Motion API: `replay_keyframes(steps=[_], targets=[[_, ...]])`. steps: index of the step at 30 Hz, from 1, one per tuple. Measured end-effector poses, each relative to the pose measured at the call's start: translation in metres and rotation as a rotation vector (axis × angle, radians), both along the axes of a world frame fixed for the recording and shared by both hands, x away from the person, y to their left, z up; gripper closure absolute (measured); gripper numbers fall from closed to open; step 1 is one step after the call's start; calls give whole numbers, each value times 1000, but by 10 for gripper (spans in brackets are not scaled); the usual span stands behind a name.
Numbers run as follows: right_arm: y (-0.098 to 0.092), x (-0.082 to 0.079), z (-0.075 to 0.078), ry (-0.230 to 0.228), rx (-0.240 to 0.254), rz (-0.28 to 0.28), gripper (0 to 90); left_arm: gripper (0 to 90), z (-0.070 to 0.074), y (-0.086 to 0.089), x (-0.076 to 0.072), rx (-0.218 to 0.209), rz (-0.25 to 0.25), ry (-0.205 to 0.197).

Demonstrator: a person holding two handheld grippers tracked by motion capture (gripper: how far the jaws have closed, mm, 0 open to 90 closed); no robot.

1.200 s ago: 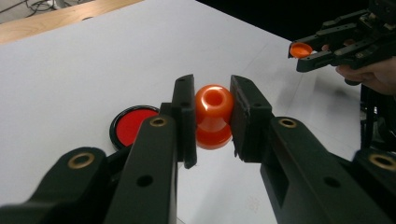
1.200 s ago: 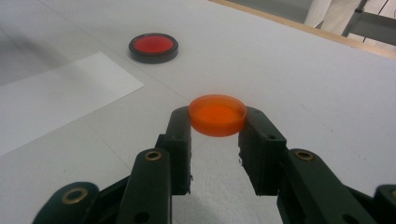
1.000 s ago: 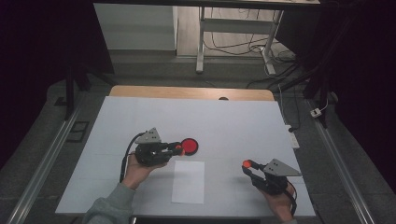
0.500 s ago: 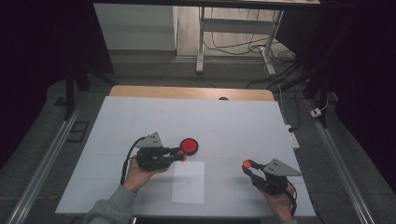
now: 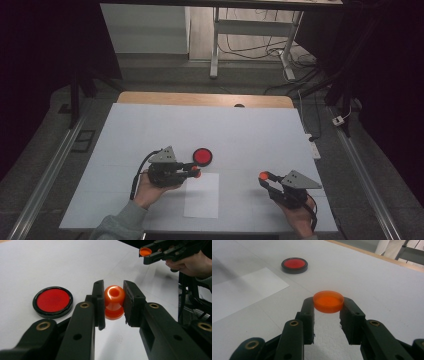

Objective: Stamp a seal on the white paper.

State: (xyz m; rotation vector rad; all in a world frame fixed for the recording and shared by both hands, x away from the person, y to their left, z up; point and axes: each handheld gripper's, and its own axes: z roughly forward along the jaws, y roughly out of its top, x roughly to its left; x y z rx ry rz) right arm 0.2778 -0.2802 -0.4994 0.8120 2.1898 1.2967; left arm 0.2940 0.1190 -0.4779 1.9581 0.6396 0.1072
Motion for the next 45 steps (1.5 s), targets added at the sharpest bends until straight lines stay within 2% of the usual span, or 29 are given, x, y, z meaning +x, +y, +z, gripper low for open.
replay_keyframes(steps=[13,21,35,45], targets=[[0,0,0,-7,0,5,646,719,-15,-15,-3,55,-56,23],[1,0,0,-2,-3,1,646,719,-21,-20,-5,72,-72,35],[2,0,-1,4,-3,5,646,719,-34,-26,-3,117,-74,53],[3,0,-1,4,-9,8,646,719,-39,-29,-2,137,-53,41]])
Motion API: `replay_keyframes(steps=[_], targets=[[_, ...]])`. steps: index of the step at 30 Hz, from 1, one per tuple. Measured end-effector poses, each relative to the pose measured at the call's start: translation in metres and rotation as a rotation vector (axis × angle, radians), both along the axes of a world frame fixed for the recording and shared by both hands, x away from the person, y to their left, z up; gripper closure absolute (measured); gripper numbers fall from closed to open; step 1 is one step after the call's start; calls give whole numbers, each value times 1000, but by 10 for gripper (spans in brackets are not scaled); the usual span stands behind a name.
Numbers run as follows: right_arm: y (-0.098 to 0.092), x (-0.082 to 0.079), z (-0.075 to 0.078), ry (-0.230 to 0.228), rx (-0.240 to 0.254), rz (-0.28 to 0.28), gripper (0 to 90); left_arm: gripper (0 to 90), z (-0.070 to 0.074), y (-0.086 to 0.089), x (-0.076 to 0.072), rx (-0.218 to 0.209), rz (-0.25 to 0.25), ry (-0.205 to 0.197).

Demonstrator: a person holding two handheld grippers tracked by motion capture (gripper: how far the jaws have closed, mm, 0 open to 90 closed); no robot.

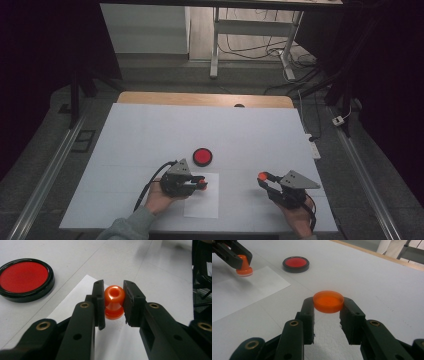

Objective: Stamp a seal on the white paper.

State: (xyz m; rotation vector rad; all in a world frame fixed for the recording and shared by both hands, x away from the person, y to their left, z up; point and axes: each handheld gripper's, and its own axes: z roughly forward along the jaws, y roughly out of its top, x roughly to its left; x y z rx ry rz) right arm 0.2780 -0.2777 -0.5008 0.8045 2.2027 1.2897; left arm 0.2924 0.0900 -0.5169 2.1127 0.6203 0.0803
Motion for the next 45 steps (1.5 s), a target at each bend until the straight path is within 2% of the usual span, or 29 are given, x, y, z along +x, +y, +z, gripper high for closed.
replay_keyframes(steps=[12,23,32,40,45], targets=[[0,0,0,-1,-1,3,646,719,-10,-7,0,46,12,-14],[0,0,0,0,-1,4,646,719,-13,-10,-1,59,13,-23],[0,0,-1,0,0,3,646,719,-16,-13,-1,91,10,-35],[0,0,-1,1,0,3,645,720,-17,-14,-5,120,-2,-78],[0,0,-1,3,1,3,645,720,-17,-14,-6,135,-7,-87]])
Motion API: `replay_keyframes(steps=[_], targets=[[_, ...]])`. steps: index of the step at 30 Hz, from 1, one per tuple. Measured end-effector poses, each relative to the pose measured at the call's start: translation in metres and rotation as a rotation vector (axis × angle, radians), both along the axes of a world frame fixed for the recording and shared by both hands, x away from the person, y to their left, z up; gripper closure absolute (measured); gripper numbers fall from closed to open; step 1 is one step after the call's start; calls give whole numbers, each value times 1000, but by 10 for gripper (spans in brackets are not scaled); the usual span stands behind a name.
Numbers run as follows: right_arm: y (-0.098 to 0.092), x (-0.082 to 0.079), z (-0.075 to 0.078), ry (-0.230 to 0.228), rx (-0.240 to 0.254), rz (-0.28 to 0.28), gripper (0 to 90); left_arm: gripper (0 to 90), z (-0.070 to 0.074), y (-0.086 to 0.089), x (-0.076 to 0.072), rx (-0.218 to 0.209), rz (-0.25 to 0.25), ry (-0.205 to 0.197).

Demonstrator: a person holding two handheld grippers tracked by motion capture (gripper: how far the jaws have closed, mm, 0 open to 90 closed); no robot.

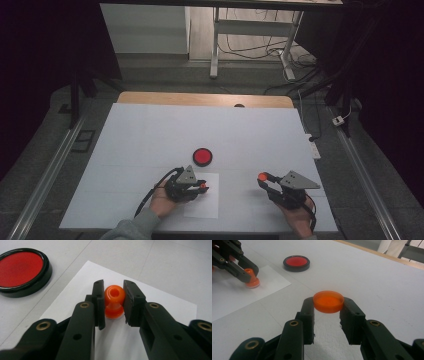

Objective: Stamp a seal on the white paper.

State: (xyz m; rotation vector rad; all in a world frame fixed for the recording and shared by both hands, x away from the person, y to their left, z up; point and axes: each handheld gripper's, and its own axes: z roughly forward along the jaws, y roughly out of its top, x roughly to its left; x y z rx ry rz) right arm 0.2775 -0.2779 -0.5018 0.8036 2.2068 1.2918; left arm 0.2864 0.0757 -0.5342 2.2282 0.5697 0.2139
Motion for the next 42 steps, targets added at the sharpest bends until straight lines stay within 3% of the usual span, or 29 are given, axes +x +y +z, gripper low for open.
replay_keyframes(steps=[7,34,35,37,39,42], targets=[[0,-1,-1,2,-3,1,645,723,-3,-1,-5,-5,19,-29],[-1,-3,1,-3,-2,1,644,722,-3,-1,-4,-10,14,-36],[-1,-3,1,-4,-2,1,644,721,-1,0,-4,-15,23,-42],[-1,-4,2,-6,0,1,644,721,7,4,-5,-90,40,-70],[-2,-4,2,-10,2,2,644,721,16,11,-4,-164,59,-65],[-2,-3,2,-8,1,1,644,721,21,14,-5,-174,63,-58]])
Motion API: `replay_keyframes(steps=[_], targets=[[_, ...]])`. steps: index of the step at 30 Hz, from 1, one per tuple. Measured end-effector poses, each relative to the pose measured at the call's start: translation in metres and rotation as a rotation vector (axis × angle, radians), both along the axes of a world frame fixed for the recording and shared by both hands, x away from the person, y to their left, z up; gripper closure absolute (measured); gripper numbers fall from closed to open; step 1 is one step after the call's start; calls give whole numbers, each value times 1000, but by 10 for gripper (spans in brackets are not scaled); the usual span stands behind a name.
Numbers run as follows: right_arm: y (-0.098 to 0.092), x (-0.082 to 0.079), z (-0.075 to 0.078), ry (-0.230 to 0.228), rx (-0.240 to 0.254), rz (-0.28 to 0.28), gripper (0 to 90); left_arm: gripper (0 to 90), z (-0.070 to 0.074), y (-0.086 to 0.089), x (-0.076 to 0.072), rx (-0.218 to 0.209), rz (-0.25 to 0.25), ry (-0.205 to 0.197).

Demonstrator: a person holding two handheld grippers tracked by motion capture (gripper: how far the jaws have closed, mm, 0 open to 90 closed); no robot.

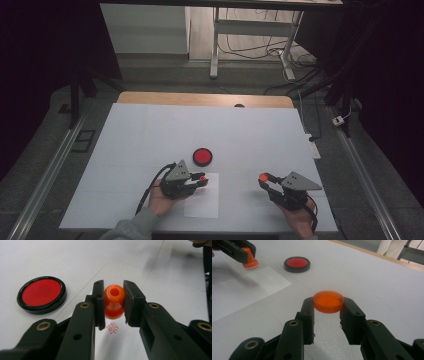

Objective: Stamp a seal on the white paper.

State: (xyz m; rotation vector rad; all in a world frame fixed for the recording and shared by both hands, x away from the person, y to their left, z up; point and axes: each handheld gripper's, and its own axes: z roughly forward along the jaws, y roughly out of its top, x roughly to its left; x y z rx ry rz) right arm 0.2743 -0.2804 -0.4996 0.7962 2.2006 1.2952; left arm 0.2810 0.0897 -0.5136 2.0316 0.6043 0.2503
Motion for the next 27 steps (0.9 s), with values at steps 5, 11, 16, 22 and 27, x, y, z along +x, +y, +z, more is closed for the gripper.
replay_keyframes(steps=[5,11,16,22,27], targets=[[1,-1,1,-3,-1,1,644,720,6,4,-1,-32,3,17],[1,0,0,-4,4,3,644,720,11,10,0,-62,5,26],[1,0,0,-4,-1,2,644,719,15,14,0,-82,2,32],[1,0,1,-5,-3,-3,644,719,25,18,-3,-125,-20,32],[1,0,1,-4,0,1,644,718,34,22,-4,-140,-44,52]])
